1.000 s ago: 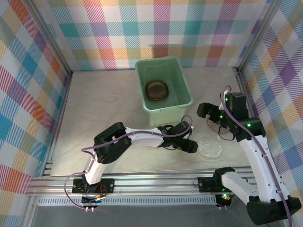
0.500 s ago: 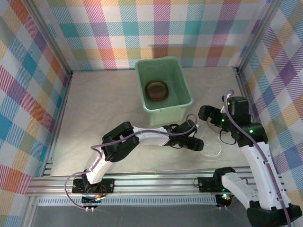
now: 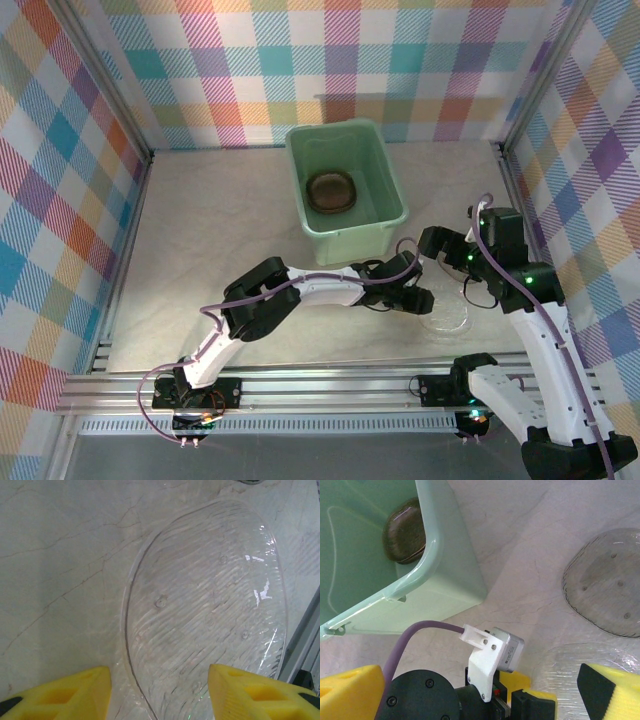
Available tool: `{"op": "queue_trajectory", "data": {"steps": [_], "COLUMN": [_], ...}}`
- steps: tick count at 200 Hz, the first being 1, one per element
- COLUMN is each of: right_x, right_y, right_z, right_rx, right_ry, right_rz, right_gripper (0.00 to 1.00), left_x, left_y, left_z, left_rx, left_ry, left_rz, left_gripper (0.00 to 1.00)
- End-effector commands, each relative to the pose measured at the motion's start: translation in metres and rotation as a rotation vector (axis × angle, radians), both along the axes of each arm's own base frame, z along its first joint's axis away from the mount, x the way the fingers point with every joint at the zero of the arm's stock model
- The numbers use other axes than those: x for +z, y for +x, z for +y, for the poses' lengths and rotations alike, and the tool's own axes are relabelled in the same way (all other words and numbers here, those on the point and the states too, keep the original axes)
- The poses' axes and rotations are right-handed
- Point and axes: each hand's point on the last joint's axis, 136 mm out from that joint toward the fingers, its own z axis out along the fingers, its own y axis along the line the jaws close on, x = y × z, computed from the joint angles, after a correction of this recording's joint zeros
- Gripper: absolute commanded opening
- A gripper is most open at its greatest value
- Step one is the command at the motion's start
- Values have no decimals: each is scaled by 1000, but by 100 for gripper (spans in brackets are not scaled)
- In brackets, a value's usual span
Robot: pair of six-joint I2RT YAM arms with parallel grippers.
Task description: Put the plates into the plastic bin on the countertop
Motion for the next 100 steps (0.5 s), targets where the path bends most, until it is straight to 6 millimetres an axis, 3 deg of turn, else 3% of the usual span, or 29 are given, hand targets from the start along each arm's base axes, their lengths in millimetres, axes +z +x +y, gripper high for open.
{"op": "queue_trajectory", "data": {"steps": [1, 100], "right_x": [0, -10], "right_y": [0, 3], "right_z": [-2, 3], "right_rx": [-10, 1], "right_ry": [3, 25], "right_rz": [-11, 8], "right_gripper": [100, 100], "left_x": [-25, -50], "left_y": [-3, 2], "left_z": [-1, 13], "left_rx": [11, 70], "left_ry": [52, 144], "left_rz": [17, 26], "left_gripper": [48, 30]}}
